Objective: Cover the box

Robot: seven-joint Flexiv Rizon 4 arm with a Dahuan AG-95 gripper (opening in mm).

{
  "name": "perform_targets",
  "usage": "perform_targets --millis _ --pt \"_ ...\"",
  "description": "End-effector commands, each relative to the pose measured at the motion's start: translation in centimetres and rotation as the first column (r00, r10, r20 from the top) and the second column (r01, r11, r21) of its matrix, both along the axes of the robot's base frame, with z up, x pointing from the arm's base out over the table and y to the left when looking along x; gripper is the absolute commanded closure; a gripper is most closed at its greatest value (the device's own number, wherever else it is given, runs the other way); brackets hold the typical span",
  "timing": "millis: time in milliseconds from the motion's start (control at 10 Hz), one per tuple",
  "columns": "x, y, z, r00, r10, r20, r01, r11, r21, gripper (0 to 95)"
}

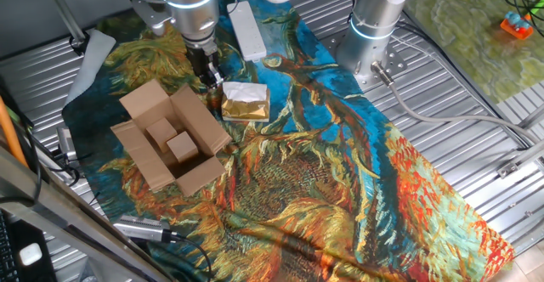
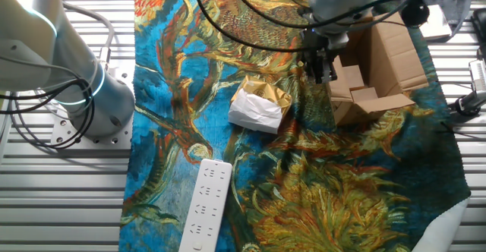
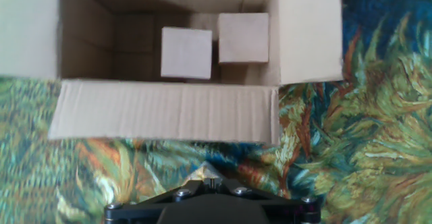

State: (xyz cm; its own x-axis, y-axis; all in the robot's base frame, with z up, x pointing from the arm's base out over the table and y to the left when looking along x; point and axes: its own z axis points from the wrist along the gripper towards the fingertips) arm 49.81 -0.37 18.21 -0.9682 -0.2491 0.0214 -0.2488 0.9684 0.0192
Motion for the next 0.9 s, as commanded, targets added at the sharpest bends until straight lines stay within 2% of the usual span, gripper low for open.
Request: perform_targets --millis 100,300,500,800,900 --pt "-0.1 -0.8 2.1 0.997 0.080 0.004 -0.080 0.997 0.003 95.0" --pt "1.8 -1.4 3.2 0.993 0.121 -0.005 -0.121 0.993 -0.006 95.0" --pt "4.4 -2.3 4.2 0.985 0.171 -0.006 -0.171 0.985 -0.007 95.0" --pt "8.2 -4.6 4.3 0.972 0.234 -0.002 -0.234 0.972 0.003 95.0" --pt "9.0 -5.1 4.1 0.968 0.250 -0.002 -0.250 0.968 0.003 95.0"
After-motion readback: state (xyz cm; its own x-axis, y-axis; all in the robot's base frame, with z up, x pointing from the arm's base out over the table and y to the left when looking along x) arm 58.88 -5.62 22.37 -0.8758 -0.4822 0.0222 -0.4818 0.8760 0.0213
